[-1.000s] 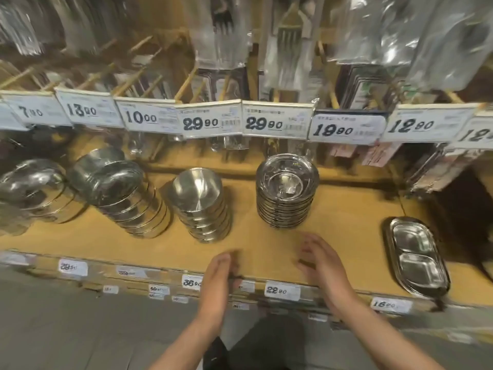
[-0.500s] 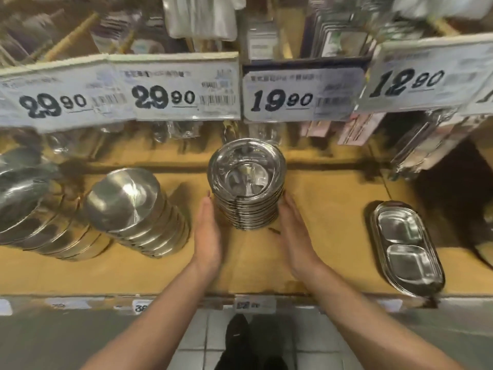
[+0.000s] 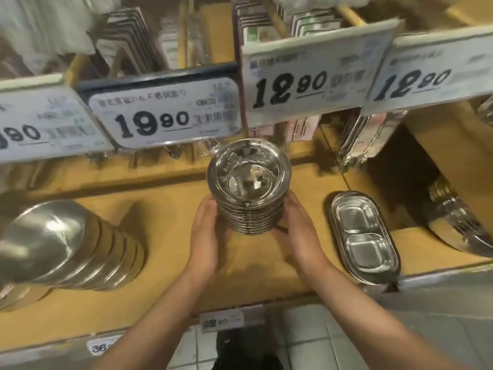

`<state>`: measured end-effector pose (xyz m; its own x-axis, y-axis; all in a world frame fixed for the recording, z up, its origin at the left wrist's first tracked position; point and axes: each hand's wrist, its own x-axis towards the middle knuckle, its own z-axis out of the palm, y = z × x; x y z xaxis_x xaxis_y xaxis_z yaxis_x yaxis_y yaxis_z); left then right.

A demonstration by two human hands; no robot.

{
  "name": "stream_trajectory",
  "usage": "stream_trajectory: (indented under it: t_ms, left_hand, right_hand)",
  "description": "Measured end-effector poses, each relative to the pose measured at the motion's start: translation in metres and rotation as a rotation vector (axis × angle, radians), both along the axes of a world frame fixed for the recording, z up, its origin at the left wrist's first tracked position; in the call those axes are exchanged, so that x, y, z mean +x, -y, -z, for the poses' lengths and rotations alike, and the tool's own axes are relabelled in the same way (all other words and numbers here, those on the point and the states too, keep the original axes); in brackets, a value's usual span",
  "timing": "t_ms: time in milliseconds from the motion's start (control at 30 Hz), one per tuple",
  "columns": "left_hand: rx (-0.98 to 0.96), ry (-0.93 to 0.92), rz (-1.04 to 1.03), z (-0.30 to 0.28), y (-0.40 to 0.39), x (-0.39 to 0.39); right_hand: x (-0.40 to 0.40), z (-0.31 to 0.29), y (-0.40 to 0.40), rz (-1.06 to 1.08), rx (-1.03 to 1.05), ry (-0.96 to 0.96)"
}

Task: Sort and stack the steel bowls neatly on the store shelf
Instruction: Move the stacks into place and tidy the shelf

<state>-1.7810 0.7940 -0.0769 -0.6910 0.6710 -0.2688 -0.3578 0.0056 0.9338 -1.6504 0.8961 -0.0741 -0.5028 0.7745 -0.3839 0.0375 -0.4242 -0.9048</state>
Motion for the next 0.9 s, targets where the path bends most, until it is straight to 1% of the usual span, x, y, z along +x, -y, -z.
stream_trajectory:
  t_ms: [133,233,300,633,767,900]
  left_hand:
    - [-0.036,0.025,0.02,0.003,-0.025,0.014]
    - [-0.062,0.063,0.037,0.003,-0.034,0.024]
    - [-0.067,0.079,0.057,0.001,-0.038,0.03]
    - [0.017,0.118,0.112,-0.009,-0.046,0.05]
    - [0.016,0.155,0.111,-0.011,-0.047,0.054]
    - [0.005,0.161,0.095,-0.015,-0.047,0.057]
  right_hand:
    - [0.023,-0.01,-0.022,-0.019,0.125,0.084]
    - [0.036,-0.01,-0.033,0.042,0.141,0.122]
    - [0.042,-0.009,-0.038,0.043,0.138,0.151]
    - [0.057,-0.015,-0.043,0.093,0.068,0.149]
    - [0.058,-0.016,-0.043,0.083,0.16,0.202]
    - [0.059,-0.017,-0.048,0.086,0.198,0.23]
